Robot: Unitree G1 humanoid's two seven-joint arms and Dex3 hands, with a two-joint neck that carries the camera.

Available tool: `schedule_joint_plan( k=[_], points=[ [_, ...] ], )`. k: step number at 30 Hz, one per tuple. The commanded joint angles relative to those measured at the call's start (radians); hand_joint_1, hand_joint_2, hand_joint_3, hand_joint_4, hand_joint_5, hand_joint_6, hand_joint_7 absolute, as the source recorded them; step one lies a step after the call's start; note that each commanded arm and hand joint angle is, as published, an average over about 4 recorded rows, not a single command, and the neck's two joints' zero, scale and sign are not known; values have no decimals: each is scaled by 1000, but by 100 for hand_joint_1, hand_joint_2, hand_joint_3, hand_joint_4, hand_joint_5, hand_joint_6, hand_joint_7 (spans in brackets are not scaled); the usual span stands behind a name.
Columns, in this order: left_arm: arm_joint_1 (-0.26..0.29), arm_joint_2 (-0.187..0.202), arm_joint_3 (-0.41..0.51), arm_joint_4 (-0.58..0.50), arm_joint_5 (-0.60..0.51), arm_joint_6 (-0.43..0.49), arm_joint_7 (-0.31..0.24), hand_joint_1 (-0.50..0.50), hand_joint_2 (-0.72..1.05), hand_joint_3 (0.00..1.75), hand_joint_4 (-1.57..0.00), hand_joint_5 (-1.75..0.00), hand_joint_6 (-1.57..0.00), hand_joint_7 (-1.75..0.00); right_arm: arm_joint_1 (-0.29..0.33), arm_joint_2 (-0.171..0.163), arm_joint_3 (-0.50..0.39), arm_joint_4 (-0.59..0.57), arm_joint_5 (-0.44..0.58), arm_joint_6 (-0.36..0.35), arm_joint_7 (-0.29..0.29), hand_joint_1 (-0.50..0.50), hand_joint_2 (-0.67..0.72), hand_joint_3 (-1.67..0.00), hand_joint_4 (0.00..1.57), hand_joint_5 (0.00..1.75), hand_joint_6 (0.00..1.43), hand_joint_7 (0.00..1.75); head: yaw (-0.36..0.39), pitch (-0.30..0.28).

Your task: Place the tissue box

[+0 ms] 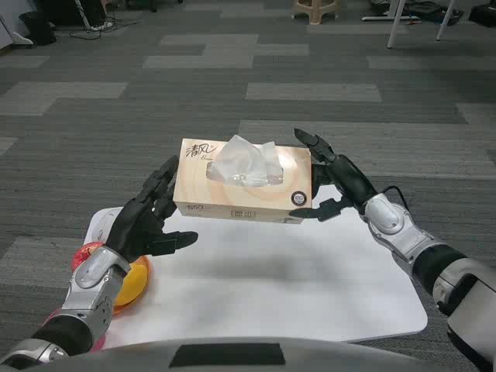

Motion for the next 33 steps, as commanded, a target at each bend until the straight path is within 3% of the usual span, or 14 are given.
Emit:
schedule_joint_plan(
  k=[1,25,33],
  points=[
    [-4,-29,-38,-37,25,-11,-57,50,96,9,-19,0,0,0,-52,40,6,-59,5,-26,7,-21,-48,-66,37,155,0,14,-4,9],
    [-2,-29,-38,-37,25,-12,-57,50,96,9,-19,0,0,0,-49,40,5,-63,5,-26,7,-21,-53,-71,37,155,0,14,-2,4],
    [-2,-29,-38,-37,25,-11,-57,50,96,9,-19,0,0,0,-47,40,5,-64,5,-26,7,-21,-48,-71,37,155,0,14,-7,5]
  ],
)
